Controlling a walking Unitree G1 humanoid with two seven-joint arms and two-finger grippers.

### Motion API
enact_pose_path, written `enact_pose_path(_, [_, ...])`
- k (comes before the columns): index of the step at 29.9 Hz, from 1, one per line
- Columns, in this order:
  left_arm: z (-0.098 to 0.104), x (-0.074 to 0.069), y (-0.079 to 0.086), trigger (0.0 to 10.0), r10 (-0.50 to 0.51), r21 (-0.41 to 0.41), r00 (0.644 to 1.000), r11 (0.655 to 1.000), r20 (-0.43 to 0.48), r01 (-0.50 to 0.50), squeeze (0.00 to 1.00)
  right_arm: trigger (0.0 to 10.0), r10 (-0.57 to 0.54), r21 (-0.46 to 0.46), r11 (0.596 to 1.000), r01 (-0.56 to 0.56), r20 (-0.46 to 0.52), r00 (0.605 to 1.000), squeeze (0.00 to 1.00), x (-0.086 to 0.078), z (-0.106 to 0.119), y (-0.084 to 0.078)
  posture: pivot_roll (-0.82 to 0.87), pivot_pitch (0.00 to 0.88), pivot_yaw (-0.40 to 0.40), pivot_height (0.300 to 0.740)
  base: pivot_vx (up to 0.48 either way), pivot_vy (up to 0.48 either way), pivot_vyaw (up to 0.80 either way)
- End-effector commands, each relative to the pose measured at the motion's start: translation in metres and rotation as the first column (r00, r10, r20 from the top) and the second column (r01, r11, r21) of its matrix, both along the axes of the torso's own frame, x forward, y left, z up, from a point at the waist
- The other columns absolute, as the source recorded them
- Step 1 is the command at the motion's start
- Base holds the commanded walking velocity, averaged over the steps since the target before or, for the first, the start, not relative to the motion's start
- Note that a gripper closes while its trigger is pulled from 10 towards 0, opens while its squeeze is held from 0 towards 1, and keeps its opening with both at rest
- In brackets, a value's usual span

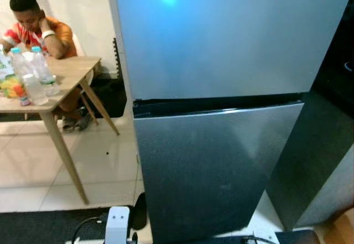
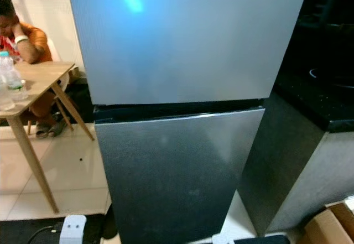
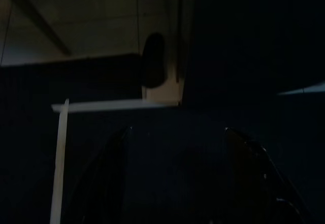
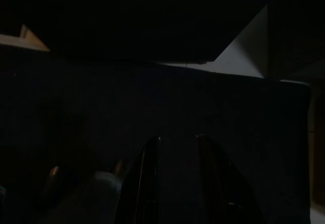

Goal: Restocking fridge

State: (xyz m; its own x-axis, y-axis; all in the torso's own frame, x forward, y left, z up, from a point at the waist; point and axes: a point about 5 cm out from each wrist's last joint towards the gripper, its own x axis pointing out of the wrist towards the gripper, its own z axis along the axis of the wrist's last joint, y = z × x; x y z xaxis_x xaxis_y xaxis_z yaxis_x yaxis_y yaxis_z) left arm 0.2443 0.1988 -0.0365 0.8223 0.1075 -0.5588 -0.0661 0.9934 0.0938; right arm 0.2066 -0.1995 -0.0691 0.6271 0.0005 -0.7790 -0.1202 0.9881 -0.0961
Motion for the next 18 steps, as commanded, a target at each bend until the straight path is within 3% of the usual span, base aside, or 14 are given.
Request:
enact_pose_path(1, [-0.002,-0.003,0.001,10.0,-0.008,0.004,1.000,1.000,-0.014,0.008,0.00,10.0,-0.010,0.003,1.000,0.010,0.006,1.000,0.00,0.001,0.001,-0.001,-0.01,0.059,0.011,0.740,0.255,0.000,0.00])
enact_pose_path(7, [0.000,-0.001,-0.006,10.0,-0.072,-0.009,0.997,0.997,0.005,0.072,0.00,10.0,-0.014,0.004,1.000,0.014,0.002,1.000,0.00,-0.001,0.000,-0.001,-0.01,0.061,0.010,0.740,0.042,0.000,0.00])
enact_pose_path(8, [0.000,0.000,-0.015,10.0,-0.174,0.015,0.985,0.985,0.003,0.174,0.00,10.0,-0.015,0.005,1.000,0.015,-0.001,1.000,0.00,-0.002,-0.001,-0.001,-0.01,0.060,0.010,0.740,0.000,0.000,0.00])
enact_pose_path(9, [0.000,-0.001,-0.027,10.0,-0.315,0.047,0.949,0.948,-0.005,0.315,0.00,10.0,-0.016,0.004,1.000,0.016,-0.003,1.000,0.00,-0.002,-0.001,-0.001,-0.01,0.062,0.008,0.740,0.000,0.000,0.00])
enact_pose_path(10, [0.000,-0.001,-0.033,10.0,-0.388,0.069,0.922,0.919,-0.007,0.387,0.00,10.0,-0.016,0.005,1.000,0.016,-0.004,1.000,0.00,-0.002,-0.001,-0.001,-0.01,0.062,0.008,0.740,0.000,0.000,0.00])
enact_pose_path(12, [0.000,-0.002,-0.039,10.0,-0.455,0.093,0.891,0.886,-0.011,0.454,0.00,10.0,-0.016,0.005,1.000,0.016,-0.004,1.000,0.00,-0.002,-0.001,-0.001,-0.01,0.062,0.008,0.740,0.000,0.000,0.00])
enact_pose_path(13, [0.000,-0.002,-0.039,10.0,-0.455,0.093,0.891,0.886,-0.011,0.454,0.00,10.0,-0.016,0.005,1.000,0.016,-0.004,1.000,0.00,-0.002,-0.001,-0.001,-0.01,0.062,0.008,0.740,0.000,0.000,0.00])
enact_pose_path(15, [0.002,-0.003,-0.045,10.0,-0.547,0.120,0.837,0.831,-0.009,0.544,0.00,10.0,-0.015,0.004,1.000,0.015,-0.005,1.000,0.00,-0.002,-0.001,-0.001,-0.01,0.063,0.006,0.740,0.000,0.000,0.00])
enact_pose_path(16, [0.006,0.001,-0.052,10.0,-0.654,0.175,0.756,0.743,-0.014,0.646,0.00,10.0,-0.016,0.003,1.000,0.016,-0.004,1.000,0.00,-0.002,-0.001,-0.002,-0.01,0.063,0.003,0.740,0.000,0.000,0.00])
enact_pose_path(18, [0.008,0.002,-0.053,10.0,-0.674,0.188,0.739,0.723,-0.017,0.664,0.00,10.0,-0.016,0.002,1.000,0.016,-0.003,1.000,0.00,-0.002,-0.001,-0.002,-0.01,0.063,0.003,0.740,0.000,0.000,0.00])
